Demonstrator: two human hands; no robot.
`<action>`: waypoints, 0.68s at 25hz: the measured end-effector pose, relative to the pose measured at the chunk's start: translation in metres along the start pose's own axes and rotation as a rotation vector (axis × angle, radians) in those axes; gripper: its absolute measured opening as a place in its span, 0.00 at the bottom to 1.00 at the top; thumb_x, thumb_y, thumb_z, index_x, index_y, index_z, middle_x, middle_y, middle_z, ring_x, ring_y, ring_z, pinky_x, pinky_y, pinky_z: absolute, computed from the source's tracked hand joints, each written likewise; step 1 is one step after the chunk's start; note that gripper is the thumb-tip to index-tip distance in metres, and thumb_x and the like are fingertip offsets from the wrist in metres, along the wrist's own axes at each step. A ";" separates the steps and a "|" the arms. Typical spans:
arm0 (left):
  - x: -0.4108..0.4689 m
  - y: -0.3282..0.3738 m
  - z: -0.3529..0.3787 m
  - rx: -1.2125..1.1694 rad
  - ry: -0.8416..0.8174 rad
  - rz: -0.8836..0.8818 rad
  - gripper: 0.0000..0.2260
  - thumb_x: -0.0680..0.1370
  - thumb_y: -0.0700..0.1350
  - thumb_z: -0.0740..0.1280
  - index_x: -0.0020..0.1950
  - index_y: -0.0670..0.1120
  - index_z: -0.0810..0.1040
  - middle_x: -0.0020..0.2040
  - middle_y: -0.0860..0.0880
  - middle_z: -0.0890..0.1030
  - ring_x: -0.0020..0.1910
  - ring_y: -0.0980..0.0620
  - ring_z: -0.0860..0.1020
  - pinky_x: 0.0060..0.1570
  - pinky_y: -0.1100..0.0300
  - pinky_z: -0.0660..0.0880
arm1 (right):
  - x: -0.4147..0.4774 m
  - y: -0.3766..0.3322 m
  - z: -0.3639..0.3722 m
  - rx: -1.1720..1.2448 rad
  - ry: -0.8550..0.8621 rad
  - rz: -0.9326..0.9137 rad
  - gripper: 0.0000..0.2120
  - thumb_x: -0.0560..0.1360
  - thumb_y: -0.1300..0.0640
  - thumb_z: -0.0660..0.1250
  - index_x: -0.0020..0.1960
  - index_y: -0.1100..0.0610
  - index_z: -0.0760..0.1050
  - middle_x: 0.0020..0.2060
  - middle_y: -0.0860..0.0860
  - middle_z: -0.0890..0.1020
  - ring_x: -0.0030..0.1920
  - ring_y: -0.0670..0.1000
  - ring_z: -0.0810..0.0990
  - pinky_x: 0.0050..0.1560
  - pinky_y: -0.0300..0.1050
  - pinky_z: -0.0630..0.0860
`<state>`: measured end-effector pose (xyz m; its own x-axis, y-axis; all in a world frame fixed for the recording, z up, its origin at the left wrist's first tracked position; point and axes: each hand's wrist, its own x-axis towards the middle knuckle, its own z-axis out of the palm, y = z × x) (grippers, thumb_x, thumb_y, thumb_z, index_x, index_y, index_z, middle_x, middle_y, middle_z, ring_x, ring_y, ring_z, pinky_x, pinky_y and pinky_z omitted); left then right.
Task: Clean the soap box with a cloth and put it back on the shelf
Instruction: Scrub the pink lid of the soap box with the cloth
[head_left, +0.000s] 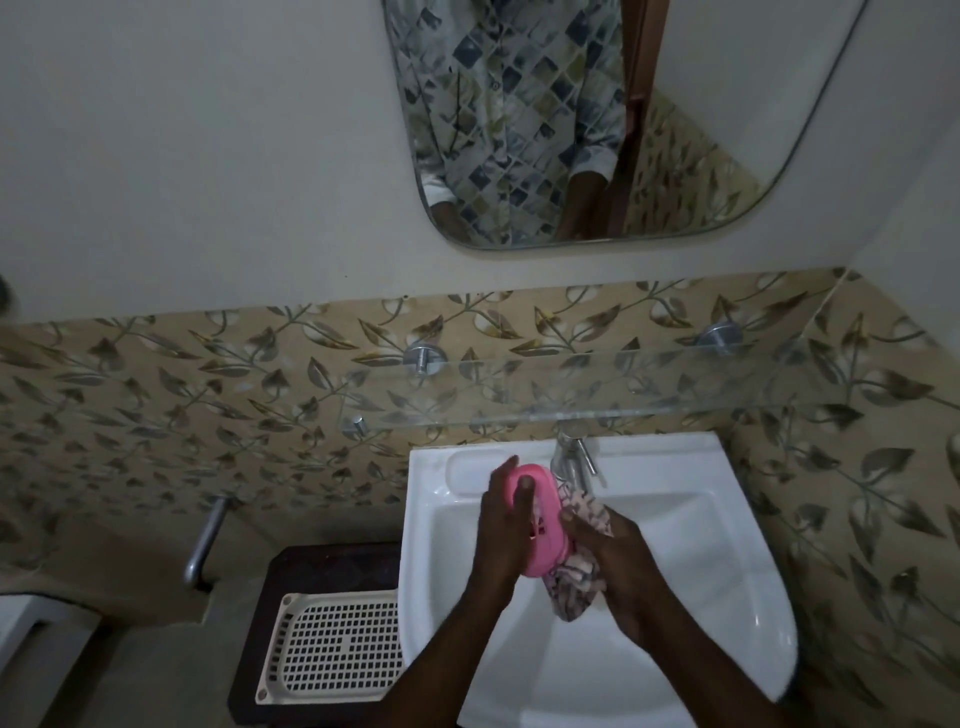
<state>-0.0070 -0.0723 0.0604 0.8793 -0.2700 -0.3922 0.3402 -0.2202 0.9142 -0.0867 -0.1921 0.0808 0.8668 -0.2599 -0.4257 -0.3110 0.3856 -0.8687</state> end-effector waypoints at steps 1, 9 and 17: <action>-0.002 0.002 0.005 -0.029 -0.083 -0.100 0.31 0.74 0.73 0.55 0.67 0.54 0.74 0.67 0.45 0.78 0.62 0.47 0.79 0.60 0.49 0.78 | -0.003 0.002 0.008 -0.020 0.007 -0.034 0.09 0.77 0.59 0.68 0.57 0.55 0.81 0.48 0.57 0.86 0.49 0.59 0.86 0.50 0.57 0.82; 0.003 0.003 -0.025 -0.738 -0.376 -0.422 0.27 0.79 0.62 0.60 0.49 0.39 0.85 0.47 0.39 0.84 0.45 0.42 0.84 0.51 0.51 0.79 | -0.011 -0.019 0.011 -0.827 -0.144 -0.425 0.17 0.71 0.68 0.70 0.57 0.53 0.81 0.50 0.49 0.82 0.48 0.44 0.82 0.49 0.38 0.78; 0.008 0.000 -0.012 -0.842 -0.306 -0.379 0.28 0.80 0.59 0.57 0.53 0.34 0.82 0.51 0.34 0.83 0.49 0.38 0.83 0.62 0.43 0.71 | -0.013 -0.027 0.036 -1.156 -0.127 -0.623 0.19 0.73 0.67 0.67 0.62 0.55 0.79 0.55 0.53 0.81 0.56 0.54 0.79 0.54 0.41 0.75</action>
<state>0.0036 -0.0630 0.0582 0.5783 -0.5778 -0.5760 0.8144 0.3674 0.4491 -0.0757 -0.1678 0.1190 0.9956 -0.0088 0.0932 0.0541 -0.7581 -0.6499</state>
